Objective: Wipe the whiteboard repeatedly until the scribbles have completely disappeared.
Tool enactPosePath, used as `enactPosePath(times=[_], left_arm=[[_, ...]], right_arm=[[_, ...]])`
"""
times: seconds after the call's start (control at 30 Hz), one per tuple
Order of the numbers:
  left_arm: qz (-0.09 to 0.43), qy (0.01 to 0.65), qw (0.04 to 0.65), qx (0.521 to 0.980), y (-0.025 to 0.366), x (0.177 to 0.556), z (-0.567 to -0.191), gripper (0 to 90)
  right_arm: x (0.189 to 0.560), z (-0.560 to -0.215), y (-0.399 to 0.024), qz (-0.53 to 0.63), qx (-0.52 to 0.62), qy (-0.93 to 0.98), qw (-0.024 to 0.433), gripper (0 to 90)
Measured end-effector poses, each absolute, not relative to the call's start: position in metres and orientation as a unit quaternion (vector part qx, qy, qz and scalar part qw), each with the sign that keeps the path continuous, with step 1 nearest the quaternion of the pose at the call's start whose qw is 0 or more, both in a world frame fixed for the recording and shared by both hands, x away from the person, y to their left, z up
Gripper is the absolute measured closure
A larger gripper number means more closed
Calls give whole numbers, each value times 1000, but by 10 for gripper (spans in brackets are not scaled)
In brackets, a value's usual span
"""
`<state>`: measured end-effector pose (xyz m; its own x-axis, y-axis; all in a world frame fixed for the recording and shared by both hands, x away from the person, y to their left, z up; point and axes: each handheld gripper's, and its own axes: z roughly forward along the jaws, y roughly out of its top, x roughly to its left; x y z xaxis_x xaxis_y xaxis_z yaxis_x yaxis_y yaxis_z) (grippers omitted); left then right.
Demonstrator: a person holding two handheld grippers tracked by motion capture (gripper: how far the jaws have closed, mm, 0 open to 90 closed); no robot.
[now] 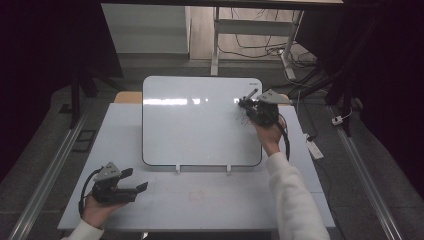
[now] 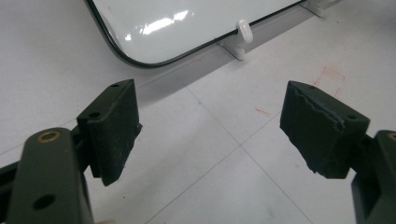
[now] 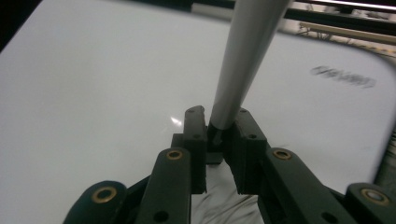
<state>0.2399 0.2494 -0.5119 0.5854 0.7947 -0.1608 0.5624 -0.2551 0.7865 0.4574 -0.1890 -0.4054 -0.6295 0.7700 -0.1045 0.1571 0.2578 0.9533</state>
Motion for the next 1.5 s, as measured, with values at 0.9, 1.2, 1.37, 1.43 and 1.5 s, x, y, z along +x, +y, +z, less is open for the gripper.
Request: enactPosePath(times=[0.9, 1.2, 1.37, 1.43, 1.5], left_arm=[[131, 435, 431, 779, 248, 241, -512, 207], [130, 434, 432, 779, 249, 242, -513, 207], [129, 435, 430, 780, 248, 243, -513, 207], [129, 435, 430, 781, 248, 243, -513, 207], [130, 434, 431, 780, 248, 242, -512, 207]], right_arm=[[464, -402, -192, 539, 348, 701, 310, 778], [460, -400, -210, 522, 369, 699, 321, 778], [452, -401, -213, 499, 344, 730, 315, 777], [452, -399, -218, 493, 350, 728, 323, 777], [455, -398, -226, 500, 374, 711, 323, 777]])
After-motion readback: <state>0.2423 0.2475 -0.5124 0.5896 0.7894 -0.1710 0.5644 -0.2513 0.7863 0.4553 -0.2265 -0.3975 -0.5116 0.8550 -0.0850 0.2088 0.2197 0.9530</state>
